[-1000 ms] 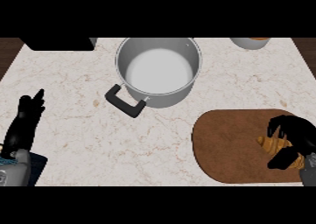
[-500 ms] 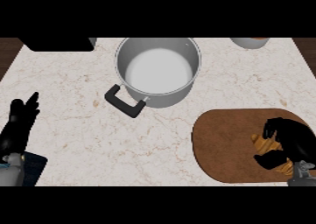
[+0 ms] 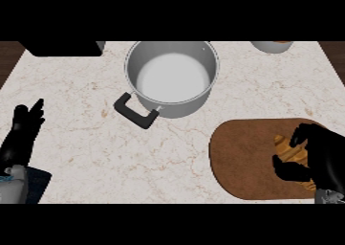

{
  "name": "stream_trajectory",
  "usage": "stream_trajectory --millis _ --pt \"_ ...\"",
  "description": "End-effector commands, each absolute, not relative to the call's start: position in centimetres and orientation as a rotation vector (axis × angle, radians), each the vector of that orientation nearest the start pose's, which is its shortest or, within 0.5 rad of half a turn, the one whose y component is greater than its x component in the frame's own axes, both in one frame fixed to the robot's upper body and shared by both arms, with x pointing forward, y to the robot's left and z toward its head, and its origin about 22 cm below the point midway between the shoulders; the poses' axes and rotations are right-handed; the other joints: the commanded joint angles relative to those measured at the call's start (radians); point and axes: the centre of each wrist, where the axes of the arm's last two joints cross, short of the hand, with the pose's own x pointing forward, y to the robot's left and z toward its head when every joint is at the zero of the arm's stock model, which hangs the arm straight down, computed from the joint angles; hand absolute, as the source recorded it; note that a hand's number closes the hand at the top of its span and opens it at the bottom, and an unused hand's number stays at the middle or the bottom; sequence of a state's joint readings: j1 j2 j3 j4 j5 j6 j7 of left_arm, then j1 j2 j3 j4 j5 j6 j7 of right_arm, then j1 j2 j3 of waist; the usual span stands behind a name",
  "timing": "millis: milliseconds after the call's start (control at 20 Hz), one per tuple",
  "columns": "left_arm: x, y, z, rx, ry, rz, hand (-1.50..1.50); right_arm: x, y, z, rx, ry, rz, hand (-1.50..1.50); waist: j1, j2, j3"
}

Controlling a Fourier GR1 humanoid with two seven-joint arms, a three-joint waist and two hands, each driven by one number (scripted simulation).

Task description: Pick the croissant from the cutting board and place it in the pot

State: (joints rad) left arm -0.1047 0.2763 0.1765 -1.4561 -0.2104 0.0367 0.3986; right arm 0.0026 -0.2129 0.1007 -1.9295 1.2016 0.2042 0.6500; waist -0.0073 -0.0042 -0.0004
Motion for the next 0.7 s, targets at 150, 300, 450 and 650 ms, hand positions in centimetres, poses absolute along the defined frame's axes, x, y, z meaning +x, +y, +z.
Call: stream_trajectory --millis 150,300,450,650 --pt "27.1 32.3 3.6 0.514 -1.164 -0.098 0.0 20.3 -19.3 16.4 -1.357 -1.467 0.523 1.5 0.003 -0.002 -0.001" --pt "25.8 33.8 2.5 0.547 -1.144 -0.116 0.0 19.4 -18.7 20.2 -1.387 -1.599 0.45 1.5 0.012 0.0 -0.002" --pt "25.7 33.0 1.9 0.516 -1.146 -0.106 0.0 20.1 -15.7 21.2 -1.417 -1.631 0.457 1.5 0.016 0.003 -0.001" --pt "25.5 32.5 2.6 0.51 -1.16 -0.118 0.0 21.8 -13.1 25.5 -1.384 -1.665 0.505 1.5 0.023 0.003 -0.001"
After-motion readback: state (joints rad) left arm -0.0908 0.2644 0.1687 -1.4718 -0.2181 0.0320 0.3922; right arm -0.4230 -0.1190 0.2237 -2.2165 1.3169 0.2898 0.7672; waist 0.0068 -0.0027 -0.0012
